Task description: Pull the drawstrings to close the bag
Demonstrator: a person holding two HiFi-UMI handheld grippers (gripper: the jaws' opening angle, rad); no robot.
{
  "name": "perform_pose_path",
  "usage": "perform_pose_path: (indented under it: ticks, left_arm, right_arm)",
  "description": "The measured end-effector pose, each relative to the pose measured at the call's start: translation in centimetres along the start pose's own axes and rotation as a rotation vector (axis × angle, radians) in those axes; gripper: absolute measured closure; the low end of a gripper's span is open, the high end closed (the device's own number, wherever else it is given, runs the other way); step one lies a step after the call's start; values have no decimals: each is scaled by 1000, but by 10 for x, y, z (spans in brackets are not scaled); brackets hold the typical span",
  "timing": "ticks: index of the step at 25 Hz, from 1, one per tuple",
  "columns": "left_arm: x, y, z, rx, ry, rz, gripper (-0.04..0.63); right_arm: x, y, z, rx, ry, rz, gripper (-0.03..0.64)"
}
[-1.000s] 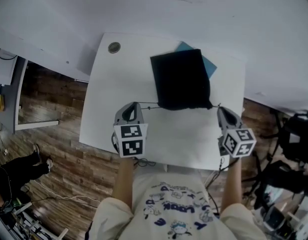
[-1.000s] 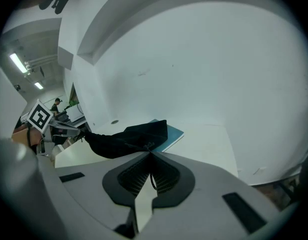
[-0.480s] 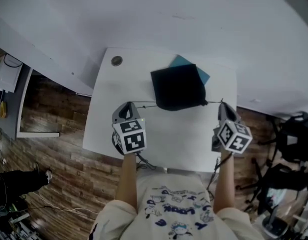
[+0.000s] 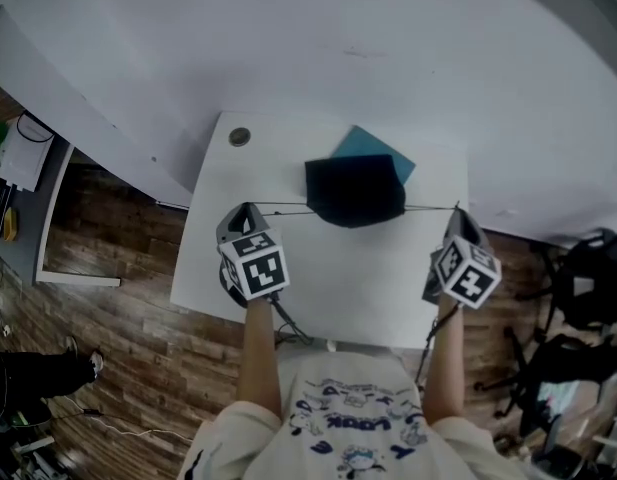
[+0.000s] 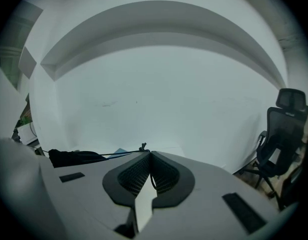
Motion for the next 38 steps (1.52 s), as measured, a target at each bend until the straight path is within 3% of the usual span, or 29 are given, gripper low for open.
perform_pose_path:
  ticks: [10,14,27,38]
  left_arm:
    - [5,20,-15,42,-50,-60,594]
    - [6,28,-21,62,-70,-78,594]
    - [11,29,-23,70,-77,-38,594]
    - [16,-20,-17,38,-69,143,594]
  right_arm:
    - [14,-25,-6,-62,-43,104,614]
    - [16,-29,-7,-74,-52,115,614]
    - [19,-26,-7,-101,-47,93,614]
    - [25,18,11,-3,36,32,614]
Point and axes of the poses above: the fingertips, and each gripper's own axes: x backward along the fingers, y to its left, z out of its underside, the point moved 7 cm from there along x, backward along the fingers, and after that the axes turned 1 degree about -y, right-handed, at the moved point
